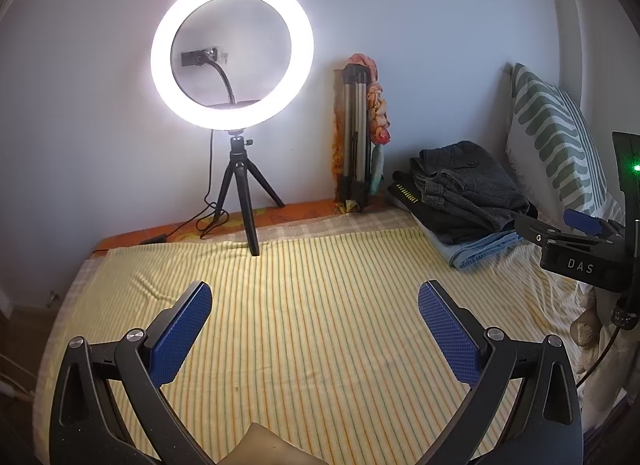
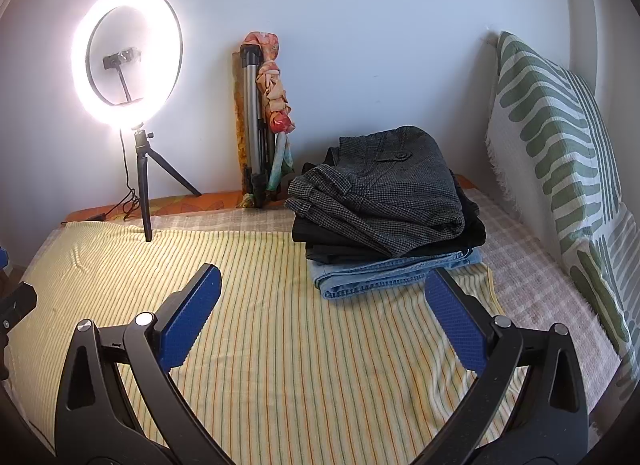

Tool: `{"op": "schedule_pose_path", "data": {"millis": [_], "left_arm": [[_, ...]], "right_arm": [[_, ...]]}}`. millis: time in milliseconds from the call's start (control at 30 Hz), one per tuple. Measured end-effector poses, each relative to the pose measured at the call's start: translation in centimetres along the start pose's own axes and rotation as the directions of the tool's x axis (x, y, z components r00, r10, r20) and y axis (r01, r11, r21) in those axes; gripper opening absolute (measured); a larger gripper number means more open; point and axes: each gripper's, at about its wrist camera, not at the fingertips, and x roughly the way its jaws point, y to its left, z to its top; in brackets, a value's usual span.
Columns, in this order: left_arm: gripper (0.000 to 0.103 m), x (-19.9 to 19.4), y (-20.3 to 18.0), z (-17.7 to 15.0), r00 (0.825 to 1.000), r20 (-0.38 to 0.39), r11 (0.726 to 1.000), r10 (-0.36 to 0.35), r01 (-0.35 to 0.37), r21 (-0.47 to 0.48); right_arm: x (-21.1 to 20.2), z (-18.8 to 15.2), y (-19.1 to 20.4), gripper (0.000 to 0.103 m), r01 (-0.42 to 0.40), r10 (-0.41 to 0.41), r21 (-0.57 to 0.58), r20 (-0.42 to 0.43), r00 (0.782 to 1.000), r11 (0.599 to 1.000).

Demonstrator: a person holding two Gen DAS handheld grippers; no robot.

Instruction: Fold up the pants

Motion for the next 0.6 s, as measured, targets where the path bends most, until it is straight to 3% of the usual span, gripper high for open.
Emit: {"op": "schedule_pose_path", "data": {"millis": [600], "left_arm": [[0.103, -0.12, 0.14, 0.04, 1.0, -0.001, 1.0, 0.001, -0.001, -0.009]], "right_arm": [[0.16, -0.22, 0.33, 0.103, -0.007, 0.007, -0.004, -0.004, 1.0, 1.0]]}}
